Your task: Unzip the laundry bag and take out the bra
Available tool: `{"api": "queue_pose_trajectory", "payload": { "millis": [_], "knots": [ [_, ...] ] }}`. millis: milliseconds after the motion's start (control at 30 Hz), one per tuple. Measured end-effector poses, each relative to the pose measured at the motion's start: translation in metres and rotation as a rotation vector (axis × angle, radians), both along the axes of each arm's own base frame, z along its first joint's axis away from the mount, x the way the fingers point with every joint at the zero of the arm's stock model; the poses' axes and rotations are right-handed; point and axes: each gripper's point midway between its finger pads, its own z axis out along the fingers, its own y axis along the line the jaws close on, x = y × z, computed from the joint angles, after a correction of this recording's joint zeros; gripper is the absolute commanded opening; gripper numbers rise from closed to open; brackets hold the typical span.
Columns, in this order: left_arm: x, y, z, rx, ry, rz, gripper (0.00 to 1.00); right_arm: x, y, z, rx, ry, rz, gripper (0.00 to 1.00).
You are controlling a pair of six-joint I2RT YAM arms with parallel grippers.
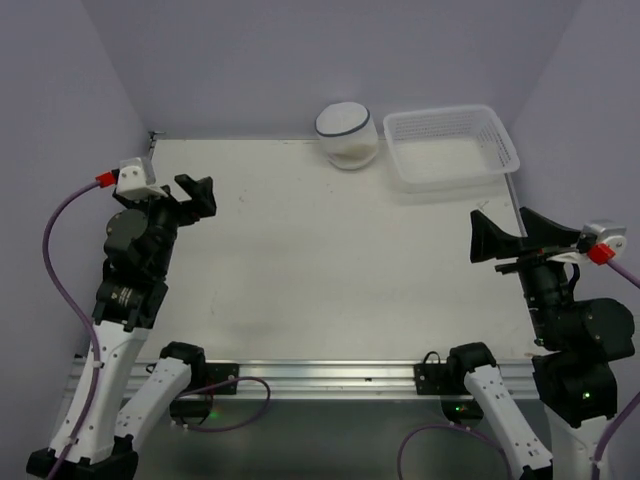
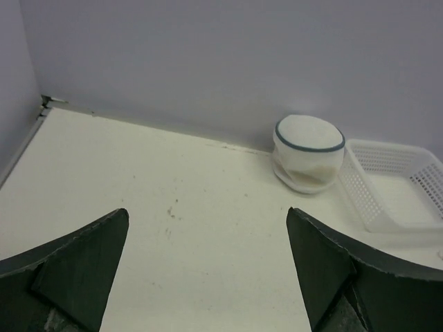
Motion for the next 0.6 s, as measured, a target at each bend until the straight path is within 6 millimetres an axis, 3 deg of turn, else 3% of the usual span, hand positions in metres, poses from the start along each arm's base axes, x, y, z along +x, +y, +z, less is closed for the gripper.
{"api": "queue_pose_trajectory", "payload": {
  "millis": [167,333,500,600],
  "knots": [
    [0.034,-0.024,-0.035,-0.068,0.12,-0.073,1.0,0.01,0.01,-0.025,0.027,0.076,0.044,0.99],
    [0.084,-0.057,-0.091,-0.173,0.285,-0.147,1.0,0.02,0.028,-0.058,0.068,0.175,0.127,0.99],
    [0.148,-0.093,-0.153,-0.3,0.448,-0.2,1.0,0.03,0.039,-0.086,0.104,0.265,0.172,0.99],
    [0.192,-0.11,-0.166,-0.356,0.466,-0.214,1.0,0.035,0.045,-0.101,0.12,0.313,0.192,0.99]
  ]
}}
